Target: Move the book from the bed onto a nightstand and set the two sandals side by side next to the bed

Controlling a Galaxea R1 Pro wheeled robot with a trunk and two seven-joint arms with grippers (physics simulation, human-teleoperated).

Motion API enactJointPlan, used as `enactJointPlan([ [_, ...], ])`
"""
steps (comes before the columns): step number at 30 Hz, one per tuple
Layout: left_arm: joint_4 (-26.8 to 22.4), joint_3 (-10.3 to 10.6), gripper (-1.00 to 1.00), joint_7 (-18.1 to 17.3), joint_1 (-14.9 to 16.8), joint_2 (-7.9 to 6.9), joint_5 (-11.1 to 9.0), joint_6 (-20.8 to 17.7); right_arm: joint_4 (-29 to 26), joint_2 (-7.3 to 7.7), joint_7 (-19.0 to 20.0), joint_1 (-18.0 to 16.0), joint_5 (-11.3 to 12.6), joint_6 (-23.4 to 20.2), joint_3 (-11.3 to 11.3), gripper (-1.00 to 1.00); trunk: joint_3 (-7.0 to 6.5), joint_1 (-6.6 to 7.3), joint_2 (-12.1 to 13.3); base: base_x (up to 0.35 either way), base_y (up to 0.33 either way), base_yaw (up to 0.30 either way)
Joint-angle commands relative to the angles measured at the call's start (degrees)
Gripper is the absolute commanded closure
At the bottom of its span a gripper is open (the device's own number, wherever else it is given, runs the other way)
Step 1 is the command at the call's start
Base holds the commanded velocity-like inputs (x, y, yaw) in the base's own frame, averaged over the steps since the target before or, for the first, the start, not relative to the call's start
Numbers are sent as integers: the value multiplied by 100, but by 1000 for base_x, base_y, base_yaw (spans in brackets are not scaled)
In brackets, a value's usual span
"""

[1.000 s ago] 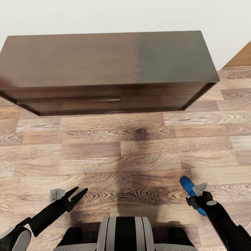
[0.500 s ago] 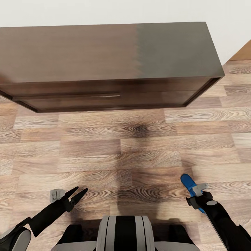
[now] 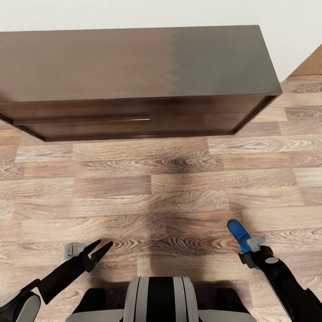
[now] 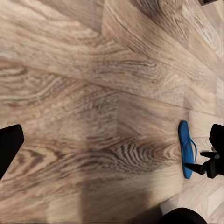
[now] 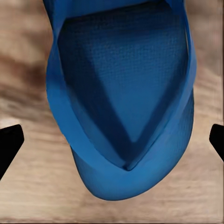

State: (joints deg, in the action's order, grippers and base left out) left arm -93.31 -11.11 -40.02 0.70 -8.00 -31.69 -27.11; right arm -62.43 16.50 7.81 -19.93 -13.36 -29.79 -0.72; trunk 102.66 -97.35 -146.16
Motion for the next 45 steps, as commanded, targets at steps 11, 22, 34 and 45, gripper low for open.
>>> enactJointPlan([
  [11, 22, -6, -100, -6, 0, 0, -39, -40, -6, 2, 36, -3, -61, -27, -15, -100, 3, 3, -1, -29, -39, 0],
  [22, 23, -6, -100, -6, 0, 0, -39, -40, -6, 2, 36, -3, -61, -27, -24, -100, 3, 3, -1, 81, -1, 0],
  [34, 23, -6, -100, -6, 0, 0, -39, -40, -6, 4, 36, -3, -61, -27, -30, -100, 25, 0, -3, 2, 0, 0],
  [45, 23, -6, -100, -6, 0, 1, -39, -40, -6, 2, 36, -3, -61, -27, -31, -100, 224, -23, -15, 0, 0, 0],
])
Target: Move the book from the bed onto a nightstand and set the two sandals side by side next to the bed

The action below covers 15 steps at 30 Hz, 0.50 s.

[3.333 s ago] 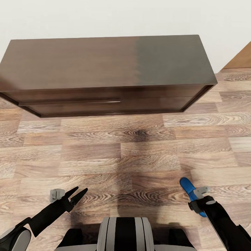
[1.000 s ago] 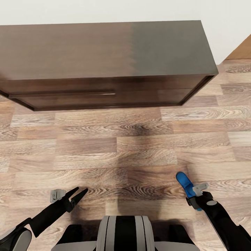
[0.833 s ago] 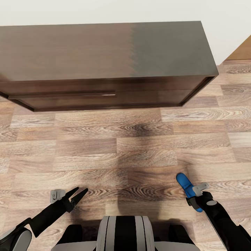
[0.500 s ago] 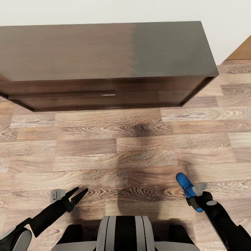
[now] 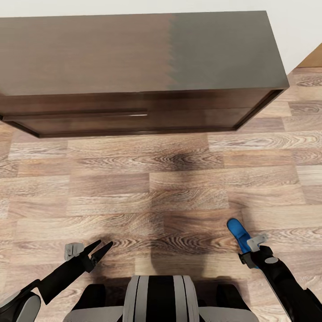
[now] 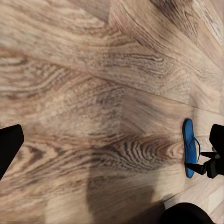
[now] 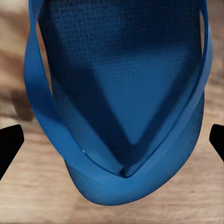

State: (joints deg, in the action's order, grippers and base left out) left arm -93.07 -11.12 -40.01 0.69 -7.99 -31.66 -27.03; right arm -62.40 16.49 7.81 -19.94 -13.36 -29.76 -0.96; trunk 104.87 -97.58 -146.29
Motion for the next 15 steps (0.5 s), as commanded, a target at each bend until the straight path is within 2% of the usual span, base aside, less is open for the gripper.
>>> enactJointPlan([
  [1, -1, -4, -100, -7, 2, 0, -42, -48, -9, 4, 37, -1, -61, -30, -7, -100, 3, 1, -1, 0, 0, 0],
  [12, -1, -4, -100, -7, 1, 0, -42, -48, -9, 4, 37, -1, -60, -30, -1, -100, 3, 1, -1, 0, 0, 0],
  [13, -1, -4, -100, -7, 1, 0, -42, -48, -9, 4, 37, -1, -57, -30, -1, 100, 3, 1, -1, 0, 0, 0],
  [15, -1, -4, -100, -7, 1, 1, -42, -48, -9, 4, 37, -1, -55, -30, -1, 100, 3, 1, -1, 0, 0, 0],
])
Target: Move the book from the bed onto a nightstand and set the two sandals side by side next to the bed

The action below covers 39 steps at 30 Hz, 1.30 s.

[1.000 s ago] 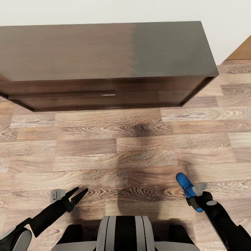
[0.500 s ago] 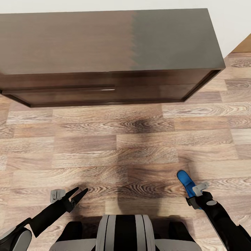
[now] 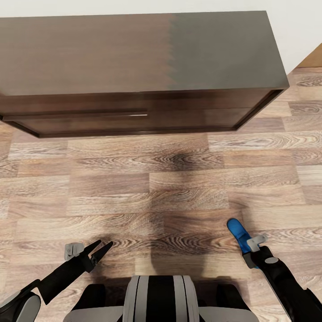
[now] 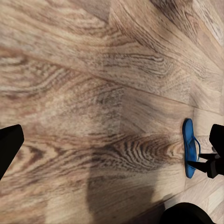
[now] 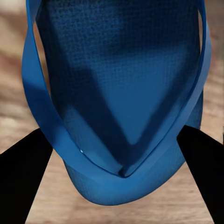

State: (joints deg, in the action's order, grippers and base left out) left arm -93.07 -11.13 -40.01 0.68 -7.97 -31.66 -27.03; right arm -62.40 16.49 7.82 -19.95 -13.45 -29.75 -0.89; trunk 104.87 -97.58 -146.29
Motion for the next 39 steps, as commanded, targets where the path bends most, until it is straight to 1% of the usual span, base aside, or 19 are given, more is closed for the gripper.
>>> enactJointPlan([
  [1, 0, -4, -100, -7, 2, -1, -42, -48, -9, 4, 35, 0, -47, -31, -8, 100, 3, 0, -1, 0, 0, 0],
  [16, 0, -4, -100, -7, 2, -2, -42, -48, -9, 4, 35, 0, -43, -31, -1, 100, 3, 0, -1, 0, 0, 0],
  [19, 0, -4, -100, -7, 2, -2, -42, -53, -9, 5, 35, 0, -43, -31, -6, 100, -64, 8, 3, 0, 0, 0],
  [25, 0, -4, -100, -14, 2, -2, -42, -57, -26, 4, 35, 0, -52, -31, -8, 100, -64, 8, 3, 0, 0, 0],
  [37, 0, -4, -100, -16, 2, -2, -42, -57, -27, 4, 34, 0, -52, -31, -8, 100, -330, 39, 19, 0, 0, 0],
  [39, -1, -4, -100, -16, 2, -2, -42, -57, -27, 4, 34, 0, -52, -31, -8, 100, -330, 39, 19, 0, 0, 0],
])
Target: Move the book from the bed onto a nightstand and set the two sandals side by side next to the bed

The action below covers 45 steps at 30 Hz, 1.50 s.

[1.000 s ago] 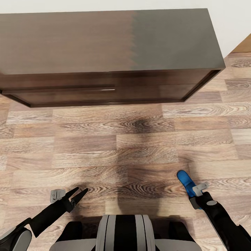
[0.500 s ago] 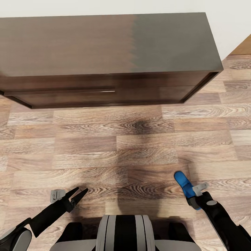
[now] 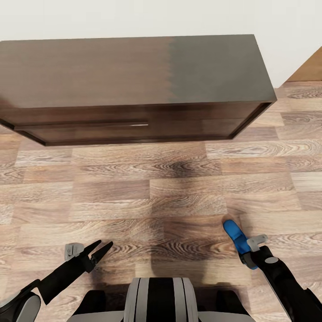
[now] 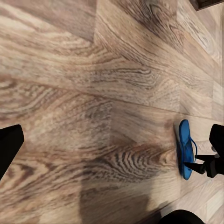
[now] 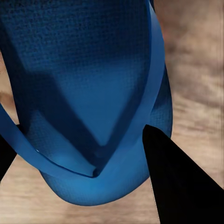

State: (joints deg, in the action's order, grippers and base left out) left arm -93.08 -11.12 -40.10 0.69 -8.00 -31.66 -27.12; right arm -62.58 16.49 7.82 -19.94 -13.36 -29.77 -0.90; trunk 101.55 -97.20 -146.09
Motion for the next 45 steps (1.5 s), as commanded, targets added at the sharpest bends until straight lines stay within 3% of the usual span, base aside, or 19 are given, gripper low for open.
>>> enactJointPlan([
  [1, 0, -4, -100, -7, 2, 0, -42, -48, -9, 4, 35, -1, -62, -29, -7, 100, 3, 1, -1, 0, 0, 0],
  [4, 0, -4, -100, -7, 2, 0, -42, -48, -5, 4, 35, -1, -60, -29, -1, 100, 3, 1, -1, 0, 0, 0],
  [11, 1, -4, -100, -3, 1, 0, -42, -48, 10, 32, 46, -1, -15, -34, 76, 100, -152, 19, 8, 0, 0, 0],
  [13, 64, -4, -100, 5, 1, 0, -46, -48, 68, 44, 76, -1, 31, -65, 462, 100, -197, 24, 11, 0, 0, 0],
  [15, 189, -4, -100, 58, 2, 0, -43, -44, 279, 46, 101, -1, 108, -75, 1100, 100, -241, 29, 14, 0, 0, 0],
  [16, 225, -4, -100, 85, 2, 0, -43, -43, 353, 46, 106, -1, 132, -76, 1279, 100, -263, 32, 15, 0, 0, 0],
  [19, 510, -12, -100, 329, 2, -3, -41, -34, 841, 58, 188, 3, 372, -76, 2257, 100, -330, 39, 19, 0, 0, 0],
  [21, 728, -30, -100, 414, 2, -23, -41, -26, 1099, 68, 432, 11, 587, -75, 2584, 100, -374, 45, 22, 0, 0, 0],
  [23, 1142, -64, -100, 461, 2, -56, -33, 26, 1488, 85, 1115, 30, 875, -72, 2813, 100, -418, 50, 24, 0, 0, 0],
  [26, 1738, -126, -100, 480, 2, -206, -30, 258, 2020, 154, 2310, 52, 1038, -25, 2907, 100, -485, 58, 28, 0, 0, 0],
  [29, 2377, -168, -100, 472, 2, -319, -32, 755, 2553, 187, 2993, 62, 1079, 286, 2930, 100, -551, 65, 32, 0, 0, 0],
  [32, 2651, -178, -100, 453, 2, -359, -33, 1181, 2888, 194, 3237, 64, 1092, 979, 2929, 100, -618, 73, 36, 0, 0, 0],
  [36, 2749, -184, -100, 445, 2, -372, -35, 1371, 3111, 202, 3333, 68, 1117, 1675, 2936, 100, -706, 83, 42, 0, 0, 0],
  [45, 2720, -205, -100, 410, -32, -394, -52, 1401, 3510, 239, 3346, 78, 1101, 1879, 2987, 100, -883, 104, 52, 0, 0, 0],
])
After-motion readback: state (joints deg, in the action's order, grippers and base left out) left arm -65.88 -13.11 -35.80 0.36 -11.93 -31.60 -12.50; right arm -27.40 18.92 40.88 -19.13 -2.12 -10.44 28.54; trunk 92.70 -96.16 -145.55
